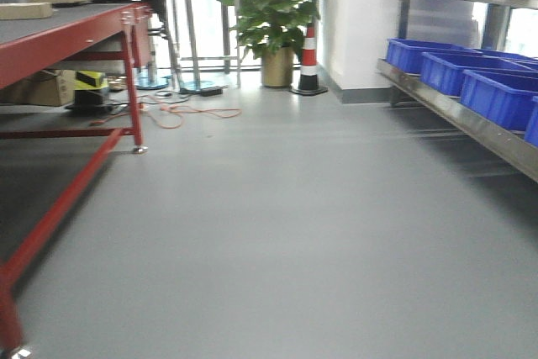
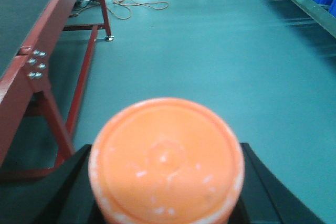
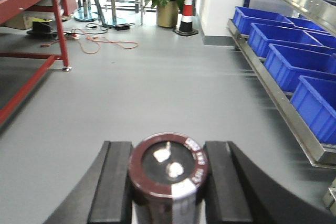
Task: Place cylindrical capacitor in blue bin on shelf
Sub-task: 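Drive the base up to the steel shelf of blue bins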
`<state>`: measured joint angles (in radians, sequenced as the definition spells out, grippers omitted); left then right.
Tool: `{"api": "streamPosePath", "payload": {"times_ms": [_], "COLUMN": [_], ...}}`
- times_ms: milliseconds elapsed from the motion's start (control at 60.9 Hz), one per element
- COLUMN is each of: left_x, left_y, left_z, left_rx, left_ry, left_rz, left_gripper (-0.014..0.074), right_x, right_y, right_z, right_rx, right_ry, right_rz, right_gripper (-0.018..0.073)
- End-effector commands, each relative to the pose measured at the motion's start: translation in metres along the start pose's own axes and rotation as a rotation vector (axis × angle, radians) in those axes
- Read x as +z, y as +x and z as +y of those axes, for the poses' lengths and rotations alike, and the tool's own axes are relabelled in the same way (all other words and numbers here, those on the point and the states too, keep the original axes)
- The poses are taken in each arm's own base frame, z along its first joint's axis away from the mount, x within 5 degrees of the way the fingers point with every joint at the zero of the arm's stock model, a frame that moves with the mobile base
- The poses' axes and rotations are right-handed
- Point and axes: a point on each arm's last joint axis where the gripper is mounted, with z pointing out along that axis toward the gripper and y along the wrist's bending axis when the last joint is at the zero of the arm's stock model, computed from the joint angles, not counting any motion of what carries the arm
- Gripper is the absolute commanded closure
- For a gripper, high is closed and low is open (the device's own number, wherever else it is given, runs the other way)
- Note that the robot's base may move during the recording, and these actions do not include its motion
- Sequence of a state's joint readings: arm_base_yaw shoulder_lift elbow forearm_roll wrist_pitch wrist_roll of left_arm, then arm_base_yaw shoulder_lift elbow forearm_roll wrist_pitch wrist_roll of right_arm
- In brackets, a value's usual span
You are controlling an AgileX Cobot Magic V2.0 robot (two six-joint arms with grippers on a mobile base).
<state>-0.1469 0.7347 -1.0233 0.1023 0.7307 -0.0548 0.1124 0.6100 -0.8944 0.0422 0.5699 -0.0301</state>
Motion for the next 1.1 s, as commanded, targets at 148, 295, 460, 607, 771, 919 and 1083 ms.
{"api": "streamPosePath", "payload": {"times_ms": [148,295,460,607,771,919,1083], "left_x": [-0.0004,-0.0004,-0.0004,-0.0004,-0.0004,-0.0004,-0.0004], "left_y": [-0.0021,-0.0021,-0.0021,-0.0021,-0.0021,-0.0021,-0.0021], "left_z": [-0.0011,-0.0011,-0.0011,-0.0011,-0.0011,-0.0011,-0.0011], "left_rx": [0.001,0.001,0.001,0.001,0.001,0.001,0.001], "left_ry": [0.010,0.010,0.010,0.010,0.010,0.010,0.010], "left_rz": [-0.024,-0.024,-0.024,-0.024,-0.024,-0.024,-0.024], "left_gripper": [0.0707,0.0707,0.0707,0.0707,0.0707,0.0707,0.0707], "right_x": [-0.0015,-0.0015,-0.0015,-0.0015,-0.0015,-0.0015,-0.0015], "right_y": [-0.0032,-0.0032,-0.0032,-0.0032,-0.0032,-0.0032,-0.0032], "right_z": [0.0000,0.0000,0.0000,0.0000,0.0000,0.0000,0.0000], "right_rx": [-0.004,-0.004,-0.004,-0.004,-0.004,-0.004,-0.004], "right_ry": [0.001,0.001,0.001,0.001,0.001,0.001,0.001], "right_rz": [-0.036,-0.036,-0.036,-0.036,-0.036,-0.036,-0.036], "right_gripper": [0.0690,0.0690,0.0690,0.0690,0.0690,0.0690,0.0690]}}
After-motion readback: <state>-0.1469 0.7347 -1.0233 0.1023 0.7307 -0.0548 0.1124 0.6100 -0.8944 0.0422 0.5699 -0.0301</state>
